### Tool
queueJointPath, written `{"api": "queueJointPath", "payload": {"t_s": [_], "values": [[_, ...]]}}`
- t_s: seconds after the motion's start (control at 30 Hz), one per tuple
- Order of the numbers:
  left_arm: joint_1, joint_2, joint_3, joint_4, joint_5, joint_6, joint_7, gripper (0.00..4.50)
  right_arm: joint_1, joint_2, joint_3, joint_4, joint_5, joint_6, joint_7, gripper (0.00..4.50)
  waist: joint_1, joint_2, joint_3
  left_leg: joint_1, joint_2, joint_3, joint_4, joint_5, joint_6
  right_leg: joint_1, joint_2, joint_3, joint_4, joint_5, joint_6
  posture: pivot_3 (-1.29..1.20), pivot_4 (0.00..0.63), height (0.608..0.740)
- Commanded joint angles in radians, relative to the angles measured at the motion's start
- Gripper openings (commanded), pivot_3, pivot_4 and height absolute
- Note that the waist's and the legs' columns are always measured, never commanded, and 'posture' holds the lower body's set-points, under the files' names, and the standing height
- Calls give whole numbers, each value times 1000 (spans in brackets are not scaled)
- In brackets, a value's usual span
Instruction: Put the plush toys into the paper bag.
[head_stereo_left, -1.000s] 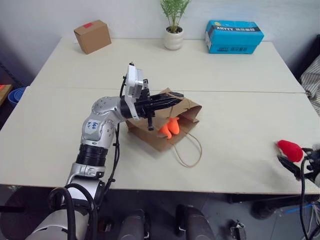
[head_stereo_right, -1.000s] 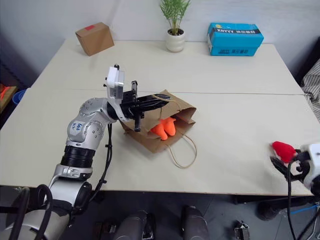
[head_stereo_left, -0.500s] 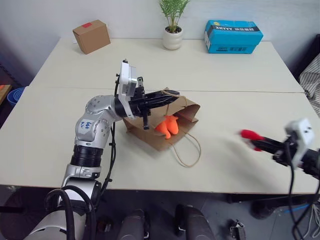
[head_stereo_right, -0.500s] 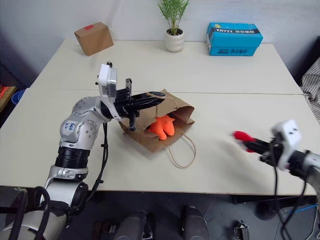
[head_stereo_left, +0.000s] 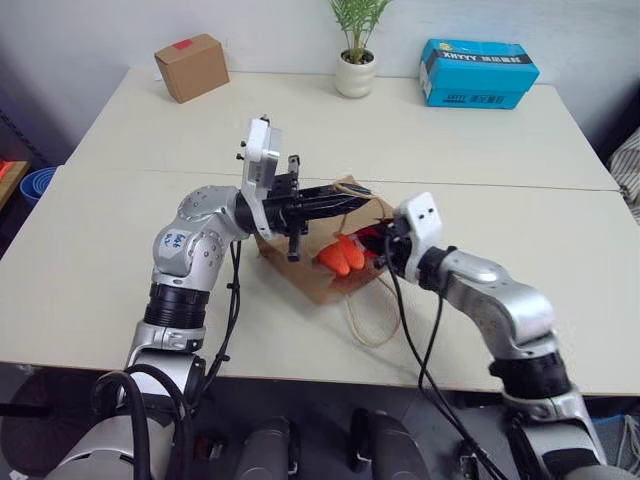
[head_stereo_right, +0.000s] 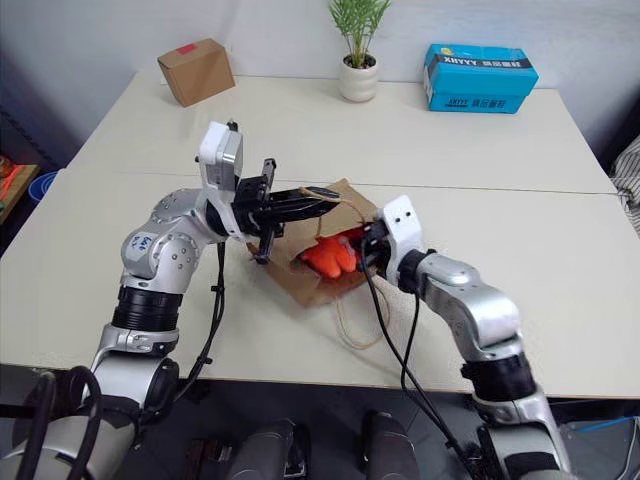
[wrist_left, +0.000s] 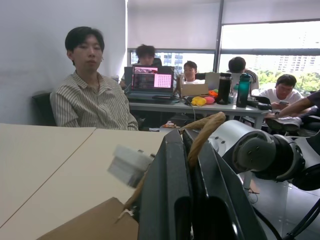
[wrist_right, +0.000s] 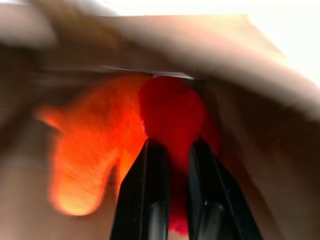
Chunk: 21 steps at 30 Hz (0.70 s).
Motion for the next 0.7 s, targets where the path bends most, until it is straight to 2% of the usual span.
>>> {"api": "queueJointPath", "payload": {"t_s": [0.03,0.17,0.3,0.47,0.57,0.7], "values": [[-19,0,1,-16,-12,-12,-17,0,-33,76,73,86,-124,-29,-90,43,-11,0,0,0,0,0,0,0,0,0,0,0,0,0,0,0,150,740],[-24,-5,9,9,-4,-33,-15,0,-34,153,81,167,-186,-55,-145,43,-22,0,0,0,1,0,-1,0,-1,0,1,0,1,0,0,0,150,740],[-27,-4,15,29,2,-53,-11,0,-24,187,51,109,-133,-58,-69,1398,-36,0,0,2,1,0,-1,1,-1,0,0,2,3,0,0,0,150,740],[-26,3,19,35,9,-63,-4,0,1,101,-19,-60,19,100,101,3135,-37,0,0,1,1,-1,-1,1,-1,0,-2,2,3,0,-1,0,150,740],[-24,10,22,35,11,-64,-4,0,34,-45,-92,-185,176,239,274,4117,-32,0,0,1,1,-1,-1,1,0,0,-2,1,2,0,-1,0,150,740],[-19,12,26,29,3,-67,-9,0,69,-160,-146,-213,233,268,351,4117,-28,0,0,0,1,-2,-1,0,1,0,-3,0,0,0,0,0,150,740]]}}
